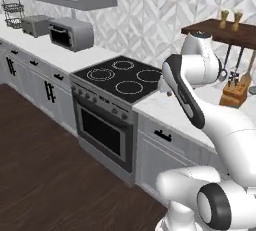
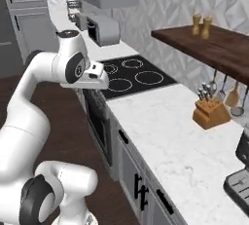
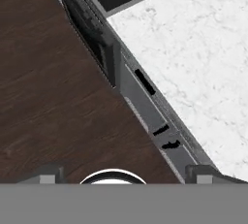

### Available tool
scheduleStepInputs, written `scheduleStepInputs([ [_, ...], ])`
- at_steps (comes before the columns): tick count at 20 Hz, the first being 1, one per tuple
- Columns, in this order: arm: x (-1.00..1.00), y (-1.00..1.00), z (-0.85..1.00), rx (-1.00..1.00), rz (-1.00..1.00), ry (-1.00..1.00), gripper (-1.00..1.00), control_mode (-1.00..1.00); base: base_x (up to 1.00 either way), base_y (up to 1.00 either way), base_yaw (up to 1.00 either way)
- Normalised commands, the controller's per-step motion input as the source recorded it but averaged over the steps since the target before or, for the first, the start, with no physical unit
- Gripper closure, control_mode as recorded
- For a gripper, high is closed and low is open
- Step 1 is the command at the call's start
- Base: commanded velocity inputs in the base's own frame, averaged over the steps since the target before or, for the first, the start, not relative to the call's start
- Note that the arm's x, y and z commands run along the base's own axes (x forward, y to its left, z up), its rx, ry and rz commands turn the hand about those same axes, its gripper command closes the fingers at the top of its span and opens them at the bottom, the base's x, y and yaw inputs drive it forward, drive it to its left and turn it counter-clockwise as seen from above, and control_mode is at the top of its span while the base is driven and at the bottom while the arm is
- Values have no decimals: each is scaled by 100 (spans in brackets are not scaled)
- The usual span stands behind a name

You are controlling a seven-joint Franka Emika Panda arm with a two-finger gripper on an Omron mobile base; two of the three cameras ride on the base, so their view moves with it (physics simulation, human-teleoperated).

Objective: Navigate to the stand mixer.

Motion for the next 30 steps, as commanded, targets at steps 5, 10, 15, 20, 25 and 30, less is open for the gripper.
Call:
scheduleStepInputs([
  [5,0,0,0,0,0,0,-100,100,33,58,69],
  [10,0,0,0,0,0,0,-100,100,30,57,70],
  [15,0,0,0,0,0,0,-100,100,28,49,73],
  [20,0,0,0,0,0,0,-100,100,40,39,72],
  [25,0,0,0,0,0,0,-100,100,33,43,71],
  [30,0,0,0,0,0,0,-100,100,30,45,71],
])
